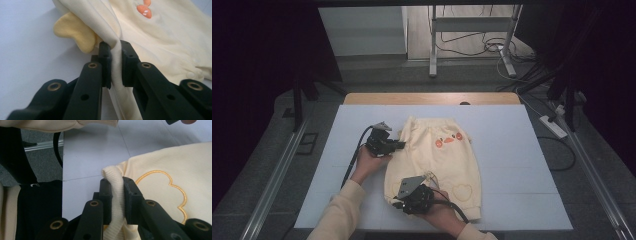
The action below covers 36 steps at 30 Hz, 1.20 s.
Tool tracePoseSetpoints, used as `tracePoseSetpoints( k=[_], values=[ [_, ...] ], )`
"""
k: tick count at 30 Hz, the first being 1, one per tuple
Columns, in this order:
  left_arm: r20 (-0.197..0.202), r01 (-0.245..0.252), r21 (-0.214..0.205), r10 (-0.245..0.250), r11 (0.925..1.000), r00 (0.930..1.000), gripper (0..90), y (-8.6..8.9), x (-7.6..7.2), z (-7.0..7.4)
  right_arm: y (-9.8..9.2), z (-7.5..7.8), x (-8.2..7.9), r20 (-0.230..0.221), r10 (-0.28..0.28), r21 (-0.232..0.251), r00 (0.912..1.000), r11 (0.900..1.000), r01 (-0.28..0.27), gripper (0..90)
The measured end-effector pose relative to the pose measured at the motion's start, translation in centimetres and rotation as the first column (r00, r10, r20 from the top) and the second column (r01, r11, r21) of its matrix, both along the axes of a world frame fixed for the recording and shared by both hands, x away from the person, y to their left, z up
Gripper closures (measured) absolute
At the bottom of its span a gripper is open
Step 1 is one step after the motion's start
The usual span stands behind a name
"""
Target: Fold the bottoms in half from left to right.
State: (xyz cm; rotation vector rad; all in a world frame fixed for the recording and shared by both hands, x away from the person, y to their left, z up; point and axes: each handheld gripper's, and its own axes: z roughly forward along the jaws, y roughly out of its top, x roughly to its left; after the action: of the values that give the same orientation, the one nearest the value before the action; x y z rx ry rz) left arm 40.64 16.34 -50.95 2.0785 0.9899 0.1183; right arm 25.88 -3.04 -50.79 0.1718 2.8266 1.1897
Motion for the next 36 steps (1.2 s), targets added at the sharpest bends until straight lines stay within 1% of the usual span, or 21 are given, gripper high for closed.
tracePoseSetpoints(
  k=[4, 10, 13, 19, 22, 28, 30, 33, 36],
  values=[
    [0.001, -0.003, -0.005, 0.003, 1.0000, 1.0000, 81.0, 0.1, 0.0, 0.2, 0.0, 0.2, -0.1, 0.003, -0.004, 0.005, 1.0000, 1.0000, 0.004, 78.4],
    [0.015, 0.000, -0.020, 0.000, 0.9998, 0.9999, 81.0, 0.3, -0.2, 1.1, 0.0, 0.7, -0.2, 0.010, -0.002, 0.021, 0.9999, 0.9998, 0.002, 78.5],
    [0.017, -0.002, -0.037, 0.003, 0.9993, 0.9999, 81.0, 0.7, -0.2, 1.5, 0.3, 1.0, -0.2, 0.013, -0.001, 0.032, 0.9999, 0.9995, 0.000, 78.5],
    [0.024, -0.004, -0.031, 0.004, 0.9995, 0.9997, 81.1, 0.7, -0.3, 1.8, 0.5, 1.2, -0.2, 0.012, 0.000, 0.041, 0.9999, 0.9992, -0.001, 78.4],
    [0.028, -0.005, -0.036, 0.006, 0.9994, 0.9996, 81.2, 0.9, -0.4, 2.1, 0.7, 1.4, -0.2, 0.010, 0.003, 0.048, 0.9999, 0.9988, -0.003, 78.6],
    [0.045, -0.004, -0.060, 0.007, 0.9982, 0.9990, 81.3, 1.2, -0.5, 3.0, 1.3, 1.6, 0.0, 0.008, 0.010, 0.060, 0.9999, 0.9981, -0.011, 78.8],
    [0.048, -0.003, -0.052, 0.006, 0.9986, 0.9988, 81.4, 1.1, -0.5, 3.1, 1.3, 1.7, -0.1, 0.014, 0.013, 0.058, 0.9998, 0.9982, -0.014, 79.0],
    [0.041, -0.003, -0.040, 0.004, 0.9992, 0.9992, 81.4, 1.1, -0.5, 2.9, 1.2, 1.7, 0.0, 0.010, 0.011, 0.059, 0.9999, 0.9982, -0.012, 79.4],
    [0.031, -0.006, -0.047, 0.007, 0.9989, 0.9995, 81.5, 1.3, -0.4, 2.7, 1.3, 1.6, 0.0, 0.011, 0.014, 0.054, 0.9998, 0.9985, -0.014, 79.8]
  ],
)
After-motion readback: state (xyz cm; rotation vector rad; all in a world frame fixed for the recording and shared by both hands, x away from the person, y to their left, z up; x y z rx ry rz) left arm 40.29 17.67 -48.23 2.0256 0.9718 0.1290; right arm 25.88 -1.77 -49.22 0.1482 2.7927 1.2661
